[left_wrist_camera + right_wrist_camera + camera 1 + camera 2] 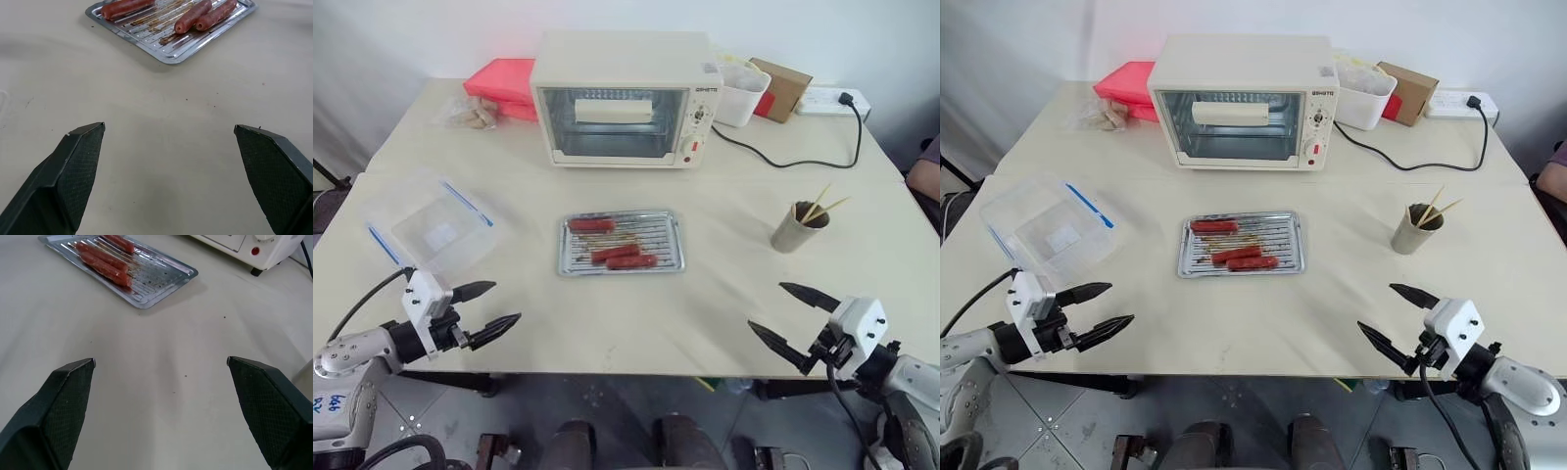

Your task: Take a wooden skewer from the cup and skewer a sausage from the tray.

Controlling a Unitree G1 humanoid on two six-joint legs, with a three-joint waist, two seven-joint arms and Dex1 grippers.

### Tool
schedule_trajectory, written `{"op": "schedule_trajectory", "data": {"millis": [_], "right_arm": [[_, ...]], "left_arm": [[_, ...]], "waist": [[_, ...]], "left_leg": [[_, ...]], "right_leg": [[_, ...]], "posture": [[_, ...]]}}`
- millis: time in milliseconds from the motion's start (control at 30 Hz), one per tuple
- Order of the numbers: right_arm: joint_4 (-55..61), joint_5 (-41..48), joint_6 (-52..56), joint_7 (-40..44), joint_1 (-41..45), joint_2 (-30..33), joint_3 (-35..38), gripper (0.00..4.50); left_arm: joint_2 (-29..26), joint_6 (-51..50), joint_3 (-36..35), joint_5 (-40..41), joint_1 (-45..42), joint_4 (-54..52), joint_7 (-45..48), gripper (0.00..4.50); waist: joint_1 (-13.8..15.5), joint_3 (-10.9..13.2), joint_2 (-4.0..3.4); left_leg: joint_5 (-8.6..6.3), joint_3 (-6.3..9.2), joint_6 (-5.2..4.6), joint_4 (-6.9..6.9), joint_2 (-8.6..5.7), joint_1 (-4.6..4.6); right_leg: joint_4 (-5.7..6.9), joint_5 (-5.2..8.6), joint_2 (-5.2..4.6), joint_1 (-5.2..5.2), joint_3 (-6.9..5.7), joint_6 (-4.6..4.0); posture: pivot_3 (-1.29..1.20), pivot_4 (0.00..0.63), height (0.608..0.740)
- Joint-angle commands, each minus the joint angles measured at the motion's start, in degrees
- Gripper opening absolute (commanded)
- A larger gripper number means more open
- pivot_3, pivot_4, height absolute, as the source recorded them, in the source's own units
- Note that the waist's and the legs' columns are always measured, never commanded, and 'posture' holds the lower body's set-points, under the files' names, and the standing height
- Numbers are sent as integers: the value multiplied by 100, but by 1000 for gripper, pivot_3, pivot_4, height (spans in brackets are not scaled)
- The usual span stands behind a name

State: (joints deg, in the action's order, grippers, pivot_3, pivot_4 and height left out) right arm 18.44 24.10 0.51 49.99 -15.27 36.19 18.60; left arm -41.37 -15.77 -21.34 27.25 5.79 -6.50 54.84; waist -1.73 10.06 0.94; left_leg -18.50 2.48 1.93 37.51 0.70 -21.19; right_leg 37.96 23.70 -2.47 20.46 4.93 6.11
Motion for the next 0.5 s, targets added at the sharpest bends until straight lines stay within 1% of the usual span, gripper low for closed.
{"op": "schedule_trajectory", "data": {"millis": [33, 133, 200, 267, 367, 467, 500], "right_arm": [[196, 111, 37, -15, 23, 102, 161, 4500], [261, 222, 259, -33, 69, 224, 321, 4500], [398, 621, 765, 38, 73, 521, 667, 4500], [489, 1173, 1448, 199, 90, 997, 1173, 4500], [372, 1635, 2349, 330, 182, 1706, 1815, 4500], [-74, 1682, 3166, 534, 369, 2542, 2212, 4500], [-366, 1626, 3379, 582, 533, 2842, 2205, 4500]], "left_arm": [[48, 76, -36, 144, -44, -141, 38, 4492], [16, -143, -52, 370, -315, -160, 81, 4492], [-120, -376, 23, 734, -735, -192, 460, 4492], [-263, -496, 346, 837, -1257, -214, 877, 4492], [-191, -771, 702, 1042, -1929, -212, 1045, 4492], [-75, -873, 1161, 1066, -2329, -282, 1269, 4492], [-3, -875, 1312, 1040, -2446, -293, 1306, 4492]], "waist": [[3, 0, 0], [5, 0, 0], [30, 3, -4], [58, 5, -8], [48, 5, -9], [-5, 5, -11], [-15, 6, -10]], "left_leg": [[0, 0, 0, 0, 0, 0], [0, 0, 0, 3, 0, -1], [0, 1, 0, 8, 0, -4], [-1, 7, -1, 25, -2, -11], [-3, 7, -5, 32, -6, -6], [-6, 3, -9, 33, -2, -8], [-8, -6, -12, 33, -2, -8]], "right_leg": [[0, 0, 0, 0, 0, 0], [1, 0, 0, 0, 0, 0], [3, 0, 0, 0, -1, 0], [8, 0, -2, -3, -7, 0], [1, -2, -2, -17, -9, 4], [-4, -2, 5, -16, -5, 4], [-6, -2, 6, -15, -2, 4]], "posture": [[0, 150, 740], [0, 150, 740], [0, 150, 740], [0, 150, 740], [0, 150, 740], [0, 150, 740], [0, 150, 740]]}}
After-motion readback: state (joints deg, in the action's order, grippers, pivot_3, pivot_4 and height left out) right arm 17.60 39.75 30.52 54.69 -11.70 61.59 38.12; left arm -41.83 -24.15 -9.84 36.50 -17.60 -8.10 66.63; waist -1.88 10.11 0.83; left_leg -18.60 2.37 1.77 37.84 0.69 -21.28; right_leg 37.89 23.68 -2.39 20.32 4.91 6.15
